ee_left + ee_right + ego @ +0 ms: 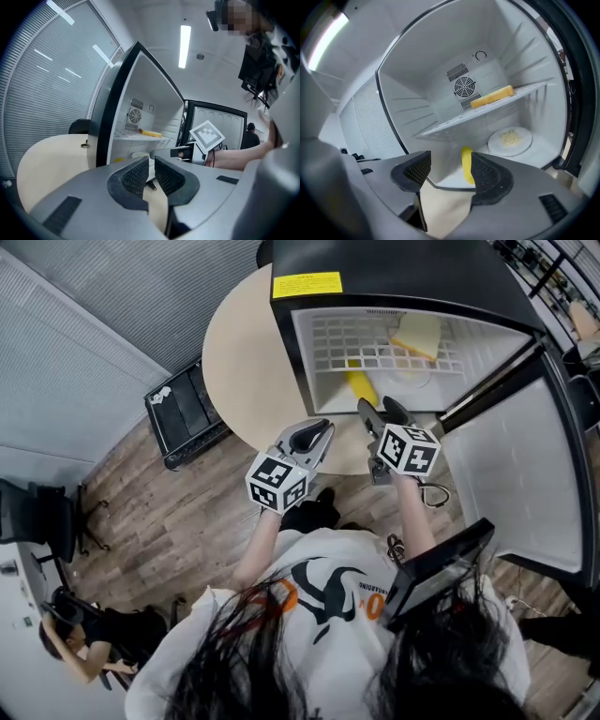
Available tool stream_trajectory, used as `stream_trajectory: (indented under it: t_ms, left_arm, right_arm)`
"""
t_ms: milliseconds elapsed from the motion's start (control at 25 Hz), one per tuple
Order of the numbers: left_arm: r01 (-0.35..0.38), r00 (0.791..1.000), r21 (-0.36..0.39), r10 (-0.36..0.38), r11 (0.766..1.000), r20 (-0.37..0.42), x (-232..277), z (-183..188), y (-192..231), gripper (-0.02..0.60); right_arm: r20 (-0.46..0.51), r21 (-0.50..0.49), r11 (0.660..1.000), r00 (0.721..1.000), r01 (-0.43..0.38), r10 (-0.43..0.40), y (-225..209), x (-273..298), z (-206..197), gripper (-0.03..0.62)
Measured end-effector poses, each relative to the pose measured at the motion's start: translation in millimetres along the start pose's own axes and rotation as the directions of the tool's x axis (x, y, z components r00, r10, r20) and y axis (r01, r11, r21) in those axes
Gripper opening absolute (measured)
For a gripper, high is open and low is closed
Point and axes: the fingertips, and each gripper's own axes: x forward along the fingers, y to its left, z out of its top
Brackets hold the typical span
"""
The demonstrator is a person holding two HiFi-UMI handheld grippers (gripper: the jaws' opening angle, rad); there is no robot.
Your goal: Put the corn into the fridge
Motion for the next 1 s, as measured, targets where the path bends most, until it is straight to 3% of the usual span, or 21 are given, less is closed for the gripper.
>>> stream_trajectory:
  t_ms: [360,760,1000]
  left_arm:
    - [-0.030,0.999,-0.017,0.030,0.999,0.012,-12,6,-25,0.043]
    - [-0.026,1.000,-0.041,0.026,0.999,0.014,-27,-4,-74,0.043]
    - [-0.049,0.998,-0.069,0.048,0.996,-0.029,-42,-32,-88,0.042]
  right_arm:
    - [0.055,0.050,0.998,0.998,-0.040,0.037,24,-55,-4,0.155]
    - [0.030,0.039,0.997,0.997,-0.072,0.071,41,-106,-24,0.093]
    - [0.032,-0.008,0.998,0.998,-0.063,0.063,48,-125,-40,0.075]
